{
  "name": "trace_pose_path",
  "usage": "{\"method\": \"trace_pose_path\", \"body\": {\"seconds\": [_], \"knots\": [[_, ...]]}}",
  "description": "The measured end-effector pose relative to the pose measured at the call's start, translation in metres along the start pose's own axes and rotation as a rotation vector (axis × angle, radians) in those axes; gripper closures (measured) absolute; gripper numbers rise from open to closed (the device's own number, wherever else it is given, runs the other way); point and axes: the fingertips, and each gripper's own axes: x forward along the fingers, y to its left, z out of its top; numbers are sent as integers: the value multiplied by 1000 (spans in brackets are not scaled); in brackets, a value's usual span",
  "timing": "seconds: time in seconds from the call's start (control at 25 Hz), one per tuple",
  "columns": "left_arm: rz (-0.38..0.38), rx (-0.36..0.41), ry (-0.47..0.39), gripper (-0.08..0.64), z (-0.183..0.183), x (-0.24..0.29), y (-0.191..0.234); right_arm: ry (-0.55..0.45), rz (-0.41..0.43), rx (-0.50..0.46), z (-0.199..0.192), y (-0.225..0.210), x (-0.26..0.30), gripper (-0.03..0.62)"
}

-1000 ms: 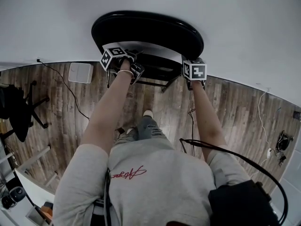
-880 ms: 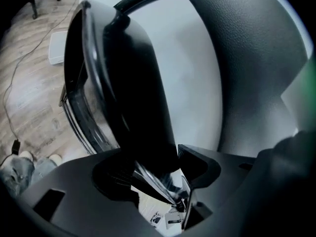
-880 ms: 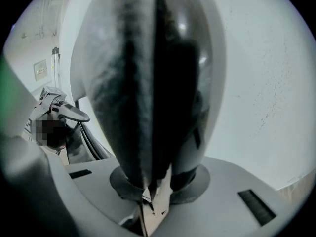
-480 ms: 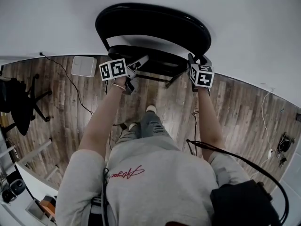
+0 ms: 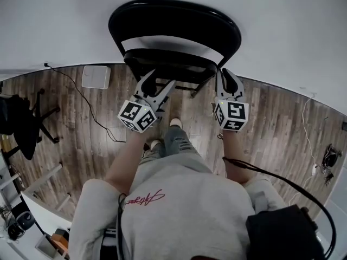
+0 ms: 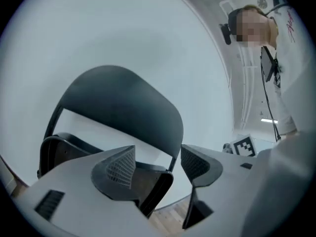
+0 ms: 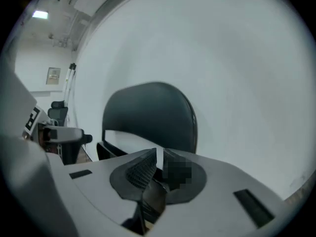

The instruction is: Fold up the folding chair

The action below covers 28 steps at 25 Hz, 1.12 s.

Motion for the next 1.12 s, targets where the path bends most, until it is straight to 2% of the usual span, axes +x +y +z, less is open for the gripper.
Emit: {"method": "trace_pose_path", "body": {"seconds": [0.04,0.12,0.28,0.4,0.52,0.76,0.92,1.12], "knots": [[5,5,-35,278,11,-5,-5,-52,27,-14,19,15,-11,540],[19,33,-89,421,34,-19,-15,-149,89,-48,56,49,-35,540],[29,137,-132,519,72,-49,-45,-274,184,-91,101,103,-79,555],[19,220,-144,541,86,-73,-68,-333,200,-71,118,127,-109,565],[-12,254,-129,543,88,-93,-88,-372,218,-72,127,150,-134,574],[-97,274,-139,543,94,-134,-128,-394,290,-67,131,196,-177,575],[-146,302,-139,543,95,-164,-148,-374,281,-73,121,219,-203,575],[-174,290,-138,543,91,-205,-156,-362,266,-69,107,247,-230,575]]}}
